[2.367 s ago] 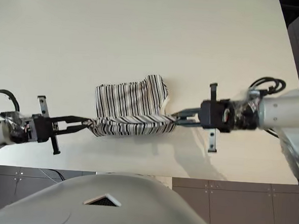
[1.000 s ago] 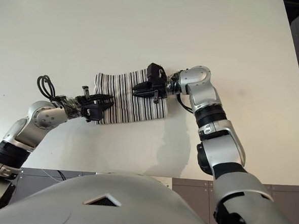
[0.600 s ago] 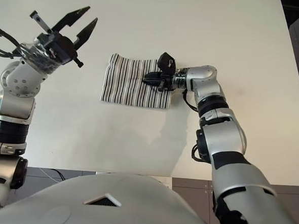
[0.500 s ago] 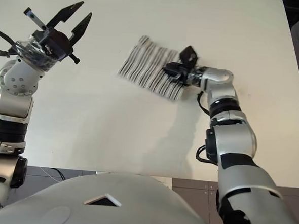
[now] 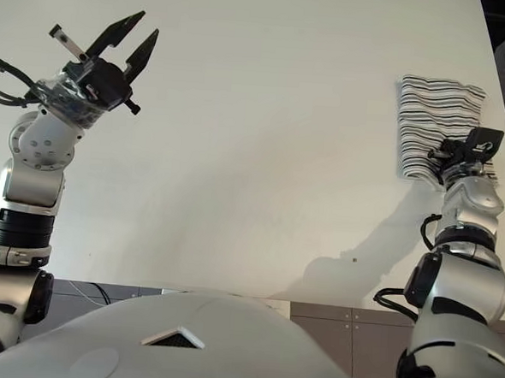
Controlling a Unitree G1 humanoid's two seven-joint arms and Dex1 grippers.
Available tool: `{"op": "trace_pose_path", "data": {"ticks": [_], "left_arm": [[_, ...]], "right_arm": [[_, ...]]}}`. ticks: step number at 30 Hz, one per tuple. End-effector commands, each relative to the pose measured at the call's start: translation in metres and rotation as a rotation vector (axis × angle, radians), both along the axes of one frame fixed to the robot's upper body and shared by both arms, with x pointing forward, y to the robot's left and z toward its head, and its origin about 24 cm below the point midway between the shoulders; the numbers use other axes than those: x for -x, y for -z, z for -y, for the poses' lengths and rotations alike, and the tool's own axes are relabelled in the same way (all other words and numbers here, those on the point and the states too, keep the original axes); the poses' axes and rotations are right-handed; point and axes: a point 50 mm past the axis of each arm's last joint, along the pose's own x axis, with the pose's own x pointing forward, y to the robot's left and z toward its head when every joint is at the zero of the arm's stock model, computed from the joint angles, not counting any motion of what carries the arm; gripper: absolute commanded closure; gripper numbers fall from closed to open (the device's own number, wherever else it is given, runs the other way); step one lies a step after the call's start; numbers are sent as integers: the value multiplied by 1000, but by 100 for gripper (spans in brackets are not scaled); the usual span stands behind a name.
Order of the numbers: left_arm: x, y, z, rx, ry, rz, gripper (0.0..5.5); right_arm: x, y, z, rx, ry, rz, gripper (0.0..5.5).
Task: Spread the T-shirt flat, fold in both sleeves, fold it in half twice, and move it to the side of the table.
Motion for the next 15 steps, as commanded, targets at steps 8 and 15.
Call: {"op": "trace_pose_path", "data": {"ticks": [8,15], "left_arm": [[33,53,11,619,-427,-296,447],[38,85,20,625,-555,-361,447]], "right_arm": [[-21,-46,-185,-237,-385,588,464],[-5,-27,-238,-331,-387,474,464]]}}
